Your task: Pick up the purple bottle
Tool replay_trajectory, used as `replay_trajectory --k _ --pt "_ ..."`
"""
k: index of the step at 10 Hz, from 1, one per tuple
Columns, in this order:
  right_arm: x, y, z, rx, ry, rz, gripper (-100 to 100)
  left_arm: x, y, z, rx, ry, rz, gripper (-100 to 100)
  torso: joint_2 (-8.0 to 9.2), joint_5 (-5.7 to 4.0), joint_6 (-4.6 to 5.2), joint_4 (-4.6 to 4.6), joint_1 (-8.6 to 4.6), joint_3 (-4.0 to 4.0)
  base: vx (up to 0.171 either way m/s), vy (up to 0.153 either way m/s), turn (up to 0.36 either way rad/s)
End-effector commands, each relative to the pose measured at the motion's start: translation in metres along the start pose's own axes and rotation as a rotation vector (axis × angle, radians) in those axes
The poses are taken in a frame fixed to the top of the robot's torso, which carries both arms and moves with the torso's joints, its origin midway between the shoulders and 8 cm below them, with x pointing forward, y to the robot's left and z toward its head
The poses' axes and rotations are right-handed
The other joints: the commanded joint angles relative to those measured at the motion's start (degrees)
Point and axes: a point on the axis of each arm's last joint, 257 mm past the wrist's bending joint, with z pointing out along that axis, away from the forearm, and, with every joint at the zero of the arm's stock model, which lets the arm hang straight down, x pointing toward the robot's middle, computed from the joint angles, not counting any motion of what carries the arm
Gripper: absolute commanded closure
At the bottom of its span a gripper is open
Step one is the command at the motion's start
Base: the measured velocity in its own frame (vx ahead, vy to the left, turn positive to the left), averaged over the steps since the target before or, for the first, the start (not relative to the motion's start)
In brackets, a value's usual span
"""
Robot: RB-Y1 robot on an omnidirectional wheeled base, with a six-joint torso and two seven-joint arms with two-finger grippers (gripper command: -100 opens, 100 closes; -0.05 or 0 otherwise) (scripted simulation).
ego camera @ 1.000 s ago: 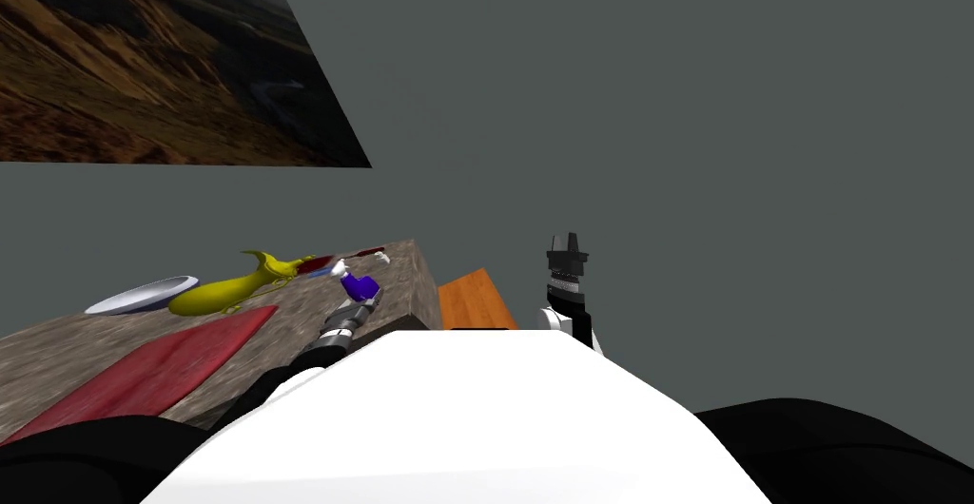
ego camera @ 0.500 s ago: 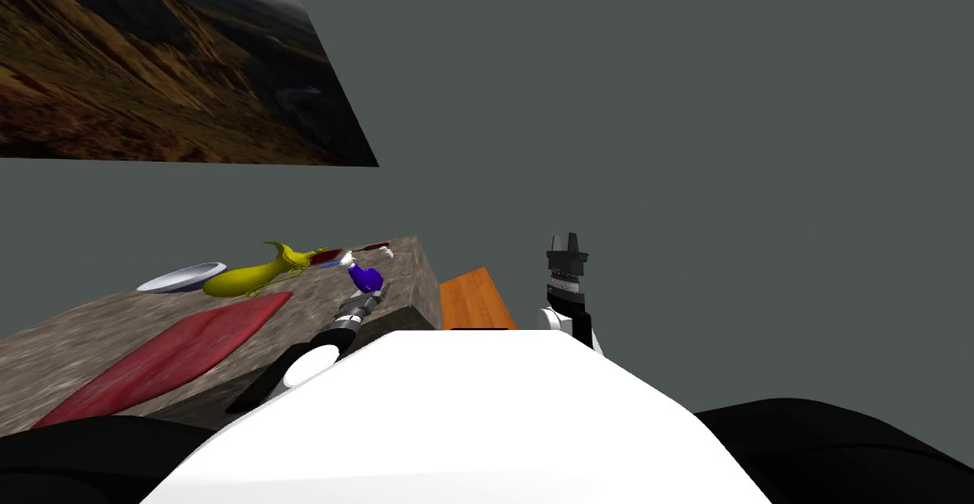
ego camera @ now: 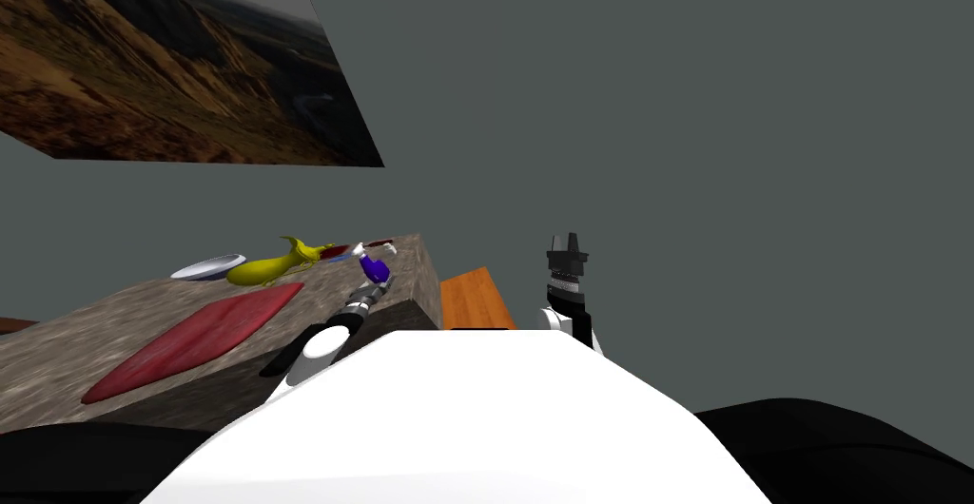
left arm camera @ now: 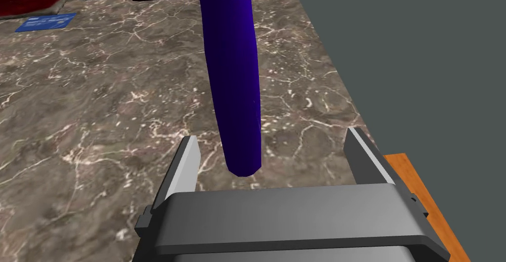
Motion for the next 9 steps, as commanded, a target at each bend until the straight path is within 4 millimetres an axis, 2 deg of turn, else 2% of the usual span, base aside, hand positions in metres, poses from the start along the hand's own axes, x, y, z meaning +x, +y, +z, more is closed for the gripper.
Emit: replay_trajectory --k 1,4,6,7,9 --pt "0.0 0.0 0.0 0.0 0.0 0.0 0 0.003 0.002 0.01 -0.003 0.009 -0.009 -100 0.0 0.0 0.0 0.0 0.0 0.0 -0.008 -0.022 -0.015" --pt "0.0 0.0 0.0 0.0 0.0 0.0 0 0.019 0.004 0.042 -0.032 0.019 0.006 -100 0.13 -0.02 -0.02 0.02 -0.06 0.07 -0.055 -0.058 0.097" --pt "0.0 0.0 0.0 0.0 0.0 0.0 0 0.015 0.002 0.044 -0.027 0.012 0.003 -100 -0.05 0.02 -0.02 -0.01 0.09 -0.03 0.004 -0.007 -0.013" --pt "0.0 0.0 0.0 0.0 0.0 0.0 0 0.028 0.0 0.059 -0.049 0.015 0.032 -100 -0.11 0.03 -0.02 -0.03 0.17 -0.06 -0.063 -0.061 0.176" --pt "0.0 0.0 0.0 0.0 0.0 0.0 0 0.034 0.002 0.075 -0.048 0.022 0.016 -100 0.13 -0.03 -0.02 0.02 -0.09 0.07 -0.051 -0.062 0.059"
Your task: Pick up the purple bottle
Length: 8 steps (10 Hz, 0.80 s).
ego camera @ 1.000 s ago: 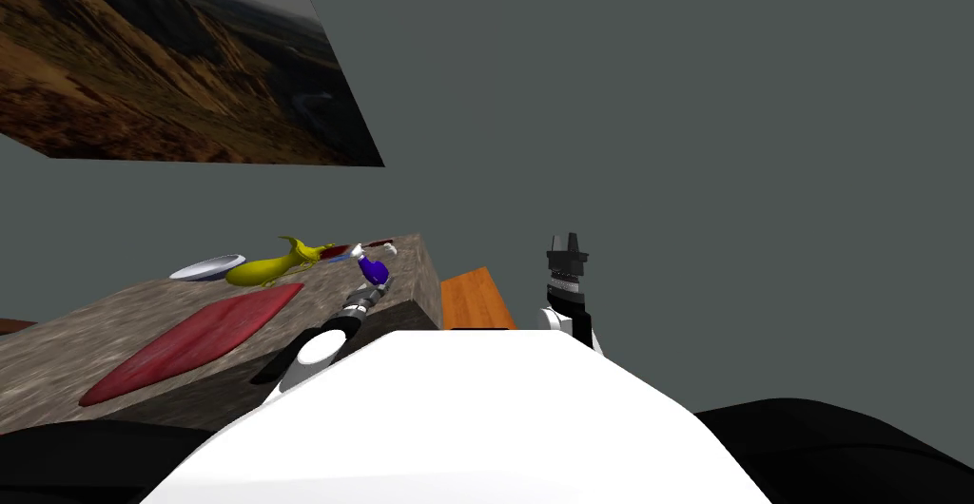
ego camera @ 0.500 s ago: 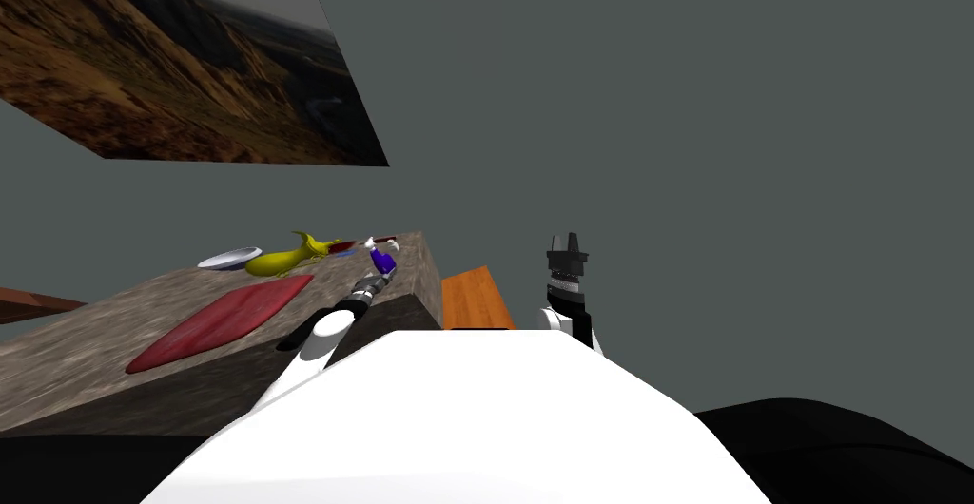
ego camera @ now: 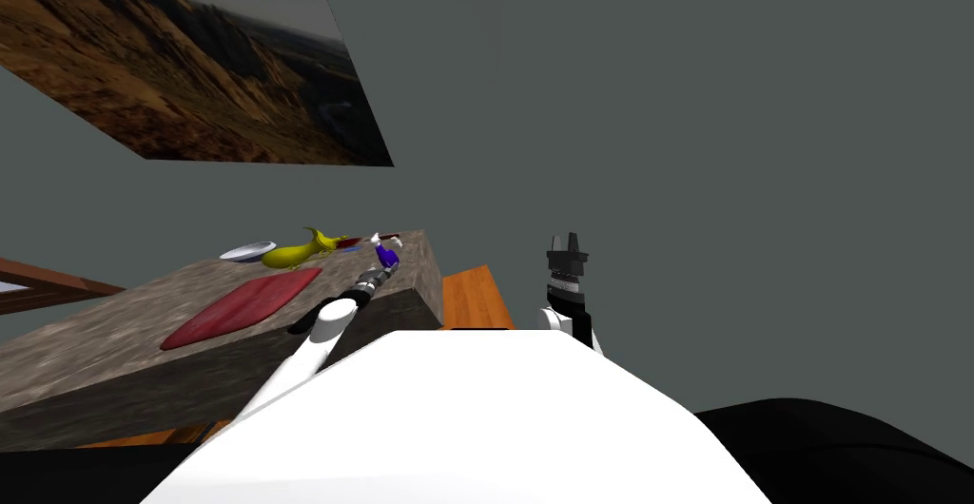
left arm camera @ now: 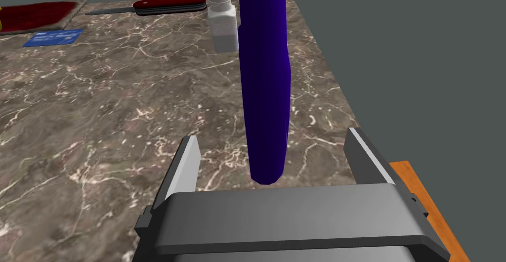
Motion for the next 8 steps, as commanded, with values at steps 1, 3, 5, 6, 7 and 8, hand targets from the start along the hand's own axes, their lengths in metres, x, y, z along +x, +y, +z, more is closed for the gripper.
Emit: replay_trajectory --k 1,3,5,6,7,8 --pt "0.0 0.0 0.0 0.0 0.0 0.0 0 0.015 -0.007 0.015 -0.015 0.003 0.034 -100 0.0 0.0 0.0 0.0 0.0 0.0 -0.048 -0.059 0.164" --pt "0.0 0.0 0.0 0.0 0.0 0.0 0 0.015 -0.007 0.031 -0.005 -0.002 0.01 -100 0.07 -0.01 -0.02 0.01 -0.07 0.03 -0.046 -0.054 0.052" --pt "0.0 0.0 0.0 0.0 0.0 0.0 0 0.037 -0.012 0.048 -0.02 0.014 0.028 -100 -0.09 0.02 0.0 -0.02 0.09 -0.05 -0.028 -0.036 0.075" --pt "0.0 0.0 0.0 0.0 0.0 0.0 0 0.043 -0.012 0.056 -0.017 0.019 0.022 -100 0.01 0.0 -0.06 -0.01 -0.02 0.0 -0.069 -0.087 0.123" --pt "0.0 0.0 0.0 0.0 0.0 0.0 0 0.046 -0.011 0.063 -0.015 0.021 0.012 -100 0.09 -0.03 -0.03 0.01 -0.12 0.04 -0.04 -0.042 -0.001" --pt "0.0 0.0 0.0 0.0 0.0 0.0 0 0.051 -0.008 0.066 -0.018 0.03 0.008 -100 0.02 -0.01 0.0 0.0 -0.02 0.01 -0.01 -0.001 -0.023"
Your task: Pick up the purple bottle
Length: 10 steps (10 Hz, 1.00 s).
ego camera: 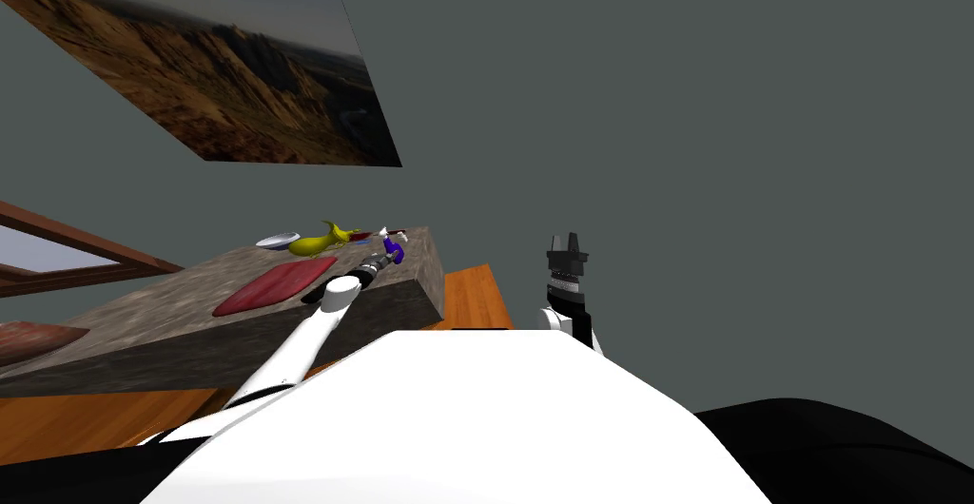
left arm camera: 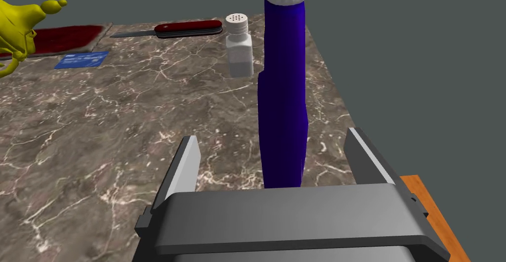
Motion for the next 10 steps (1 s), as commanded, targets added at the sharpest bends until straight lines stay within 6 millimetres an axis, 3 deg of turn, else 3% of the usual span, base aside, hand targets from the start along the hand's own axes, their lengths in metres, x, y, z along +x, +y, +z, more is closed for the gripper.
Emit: replay_trajectory --k 1,2,5,6,7,10 --pt "0.0 0.0 0.0 0.0 0.0 0.0 0 0.002 0.001 0.004 -0.001 0.005 -0.006 -100 0.0 0.0 0.0 0.0 0.0 0.0 0.004 0.014 -0.005" --pt "0.0 0.0 0.0 0.0 0.0 0.0 0 0.026 -0.009 0.015 -0.009 0.018 0.019 -100 -0.06 0.02 -0.01 -0.02 0.08 -0.04 -0.067 -0.036 0.164" --pt "0.0 0.0 0.0 0.0 0.0 0.0 0 0.035 -0.006 0.03 -0.004 0.028 -0.006 -100 0.07 -0.03 0.01 0.02 -0.13 0.04 -0.036 -0.043 0.038" --pt "0.0 0.0 0.0 0.0 0.0 0.0 0 0.036 -0.006 0.027 -0.007 0.028 -0.001 -100 -0.02 -0.01 0.0 -0.01 -0.05 -0.01 0.0 -0.005 -0.007" --pt "0.0 0.0 0.0 0.0 0.0 0.0 0 0.036 -0.006 0.028 -0.006 0.028 -0.001 100 -0.05 0.01 -0.02 -0.02 0.01 -0.03 0.0 0.0 0.0" --pt "0.0 0.0 0.0 0.0 0.0 0.0 0 0.036 -0.005 0.028 -0.008 0.028 -0.001 100 -0.18 0.1 -0.02 -0.08 0.24 -0.13 -0.001 -0.003 0.001"
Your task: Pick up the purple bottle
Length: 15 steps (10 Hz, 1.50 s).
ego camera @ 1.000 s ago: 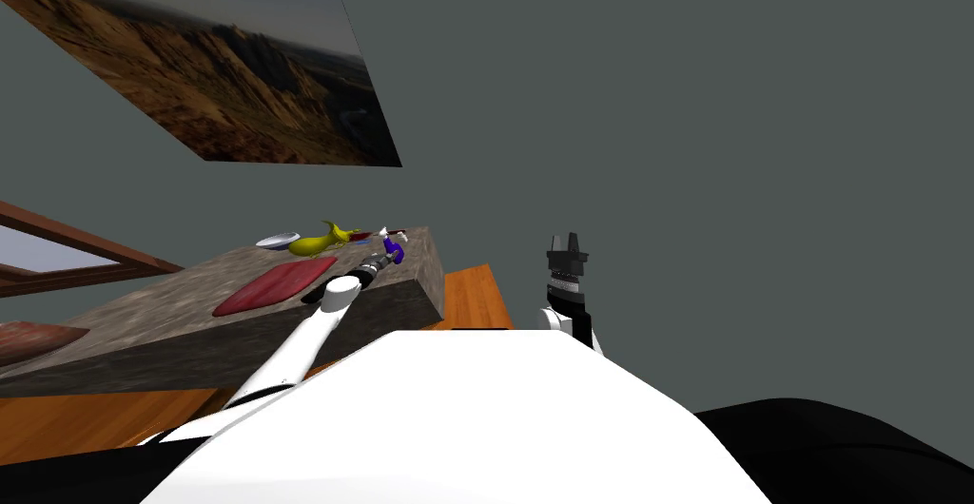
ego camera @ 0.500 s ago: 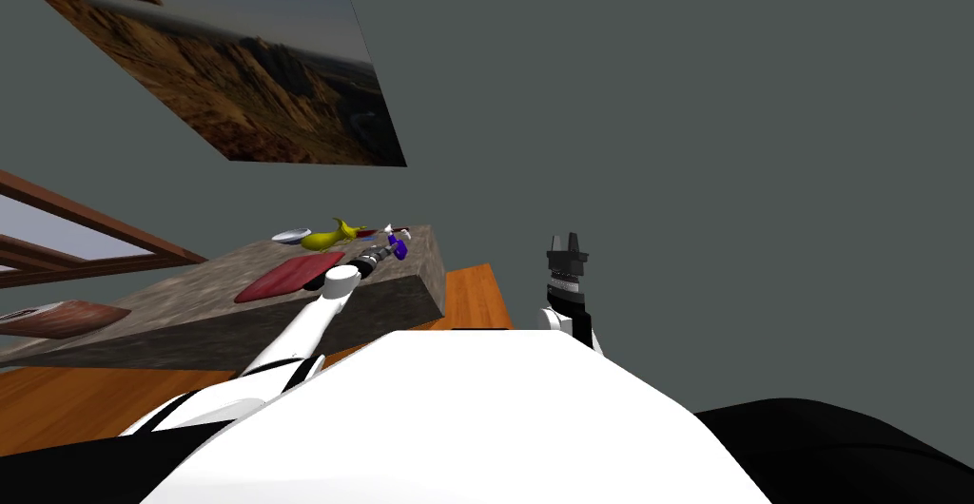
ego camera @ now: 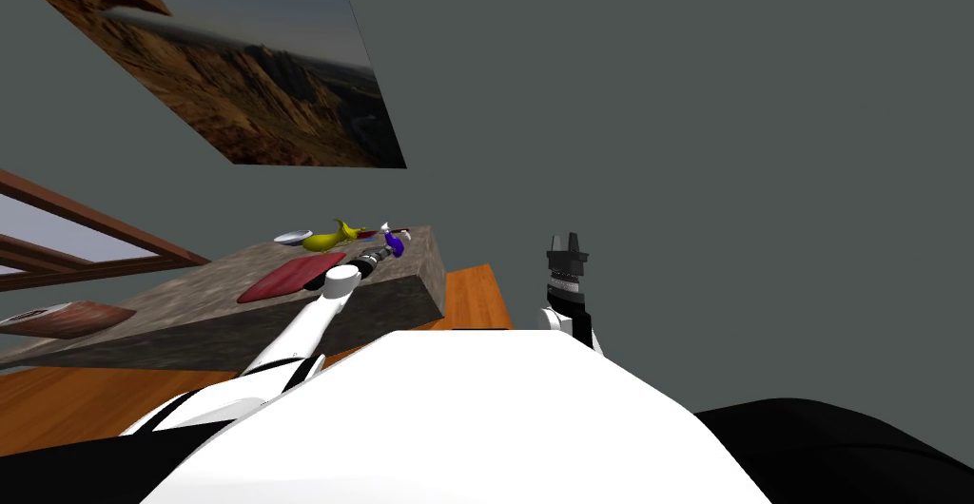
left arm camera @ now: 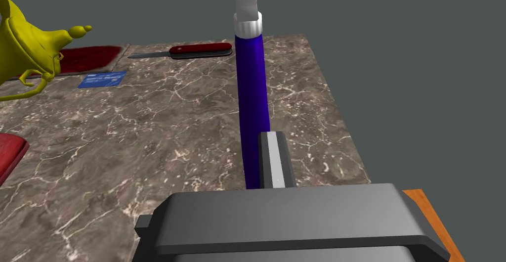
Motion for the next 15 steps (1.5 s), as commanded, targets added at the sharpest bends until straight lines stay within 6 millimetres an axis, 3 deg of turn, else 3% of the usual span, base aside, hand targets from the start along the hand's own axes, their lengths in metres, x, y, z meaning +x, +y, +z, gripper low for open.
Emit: replay_trajectory --k 1,3,5,6,7,8,12,14,15 --pt "0.0 0.0 0.0 0.0 0.0 0.0 0 0.0 0.0 0.0 0.0 0.0 0.0 100 0.0 0.0 0.0 0.0 0.0 0.0 0.0 0.0 0.0" --pt "0.0 0.0 0.0 0.0 0.0 0.0 0 -0.0021 0.0018 0.0009 0.011 0.008 -0.019 -100 -0.02 0.0 0.0 0.0 0.01 -0.01 0.047 0.029 -0.013" --pt "-0.0001 0.0 -0.0001 0.0 0.0 0.0 0 -0.0027 0.0026 0.0009 0.011 0.007 -0.02 -100 -0.49 0.09 0.01 -0.1 0.43 -0.28 0.101 0.096 -0.019" --pt "-0.0001 0.0 0.0 0.0 0.0 0.0 0 -0.0023 0.0024 0.0011 0.013 0.009 -0.021 0 -0.32 0.08 0.0 -0.09 0.28 -0.2 0.01 0.011 -0.001" --pt "0.0 0.0 0.0 0.0 0.0 0.0 0 -0.0023 0.0024 0.0011 0.012 0.009 -0.021 -100 -0.15 0.03 0.0 -0.04 0.11 -0.1 0.005 0.005 0.0" --pt "0.0 0.0 0.0 0.0 0.0 0.0 0 -0.0023 0.0024 0.0011 0.013 0.009 -0.021 100 -0.08 0.01 0.0 -0.02 0.04 -0.05 0.0 0.0 0.0" --pt "0.0 0.0 0.0 0.0 0.0 0.0 0 -0.0023 0.0024 0.0011 0.013 0.009 -0.021 100 -0.02 0.0 0.0 -0.01 0.0 -0.01 0.0 0.0 0.0" --pt "0.0 0.0 0.0 0.0 0.0 0.0 0 -0.0034 0.0007 0.0009 0.015 0.007 -0.03 -100 -0.02 0.0 0.0 -0.01 0.0 -0.01 0.031 0.039 -0.009" --pt "0.0 0.0 0.0 0.0 0.0 0.0 0 -0.0036 0.0003 0.0009 0.016 0.006 -0.032 -100 -0.19 0.04 0.0 -0.03 0.26 -0.1 0.134 0.126 -0.022"
